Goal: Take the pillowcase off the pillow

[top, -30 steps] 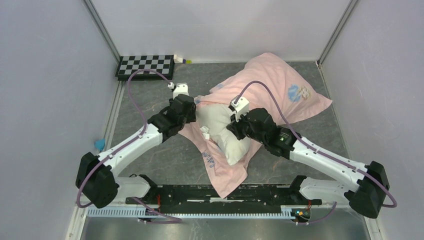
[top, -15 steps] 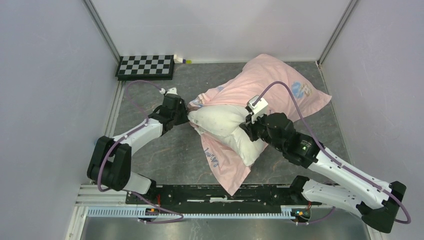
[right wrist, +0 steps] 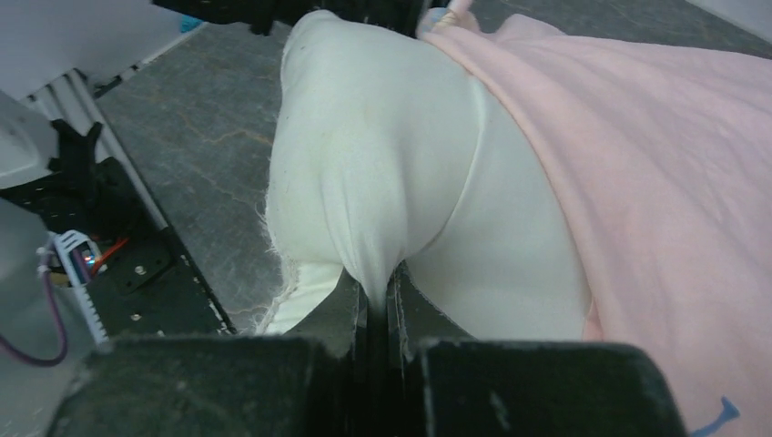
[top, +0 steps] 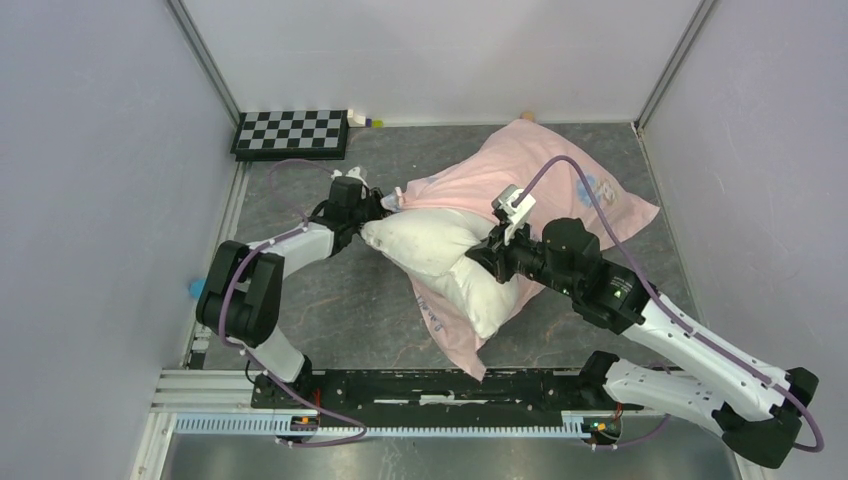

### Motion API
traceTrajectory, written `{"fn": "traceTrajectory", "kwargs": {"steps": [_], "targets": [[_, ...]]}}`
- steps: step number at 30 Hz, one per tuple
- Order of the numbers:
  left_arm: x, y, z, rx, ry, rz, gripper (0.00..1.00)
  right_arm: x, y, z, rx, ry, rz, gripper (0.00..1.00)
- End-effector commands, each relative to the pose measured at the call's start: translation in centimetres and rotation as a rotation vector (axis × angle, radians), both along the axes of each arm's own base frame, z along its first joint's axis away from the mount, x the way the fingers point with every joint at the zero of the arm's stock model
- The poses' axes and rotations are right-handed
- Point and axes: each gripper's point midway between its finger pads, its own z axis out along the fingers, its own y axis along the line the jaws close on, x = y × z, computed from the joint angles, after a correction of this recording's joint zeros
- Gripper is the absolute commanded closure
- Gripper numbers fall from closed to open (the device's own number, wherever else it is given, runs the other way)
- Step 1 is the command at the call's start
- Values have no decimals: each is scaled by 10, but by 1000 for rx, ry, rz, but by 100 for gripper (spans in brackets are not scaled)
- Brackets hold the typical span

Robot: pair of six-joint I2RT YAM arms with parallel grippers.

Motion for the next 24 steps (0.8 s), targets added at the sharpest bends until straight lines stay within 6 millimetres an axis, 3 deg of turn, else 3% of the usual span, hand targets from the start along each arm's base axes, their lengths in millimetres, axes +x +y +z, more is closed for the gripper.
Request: {"fn": "traceTrajectory", "kwargs": {"steps": [1,5,8,11,15,17,21,24], "targets": [[37,-32,63,-175,-117,-47,47,-25,36,67,261,-97,212,100],[38,-26,97,-193,-195,-8,37,-16,35,32,227,-47,160,100],[29,-5,109,-144,-201,78,19,-13,36,5,199,-12,142,100],[11,18,120,-123,-178,200,8,-14,43,-13,194,17,170,96],[-13,60,138,-75,-169,400,3,-15,53,-36,166,65,198,93],[-31,70,147,-76,-168,431,3,-15,57,-40,160,80,213,93],[-70,71,165,-153,-206,397,3,-13,64,-44,179,82,225,92],[-99,57,161,-259,-179,321,3,-7,75,-45,204,86,225,92]]}}
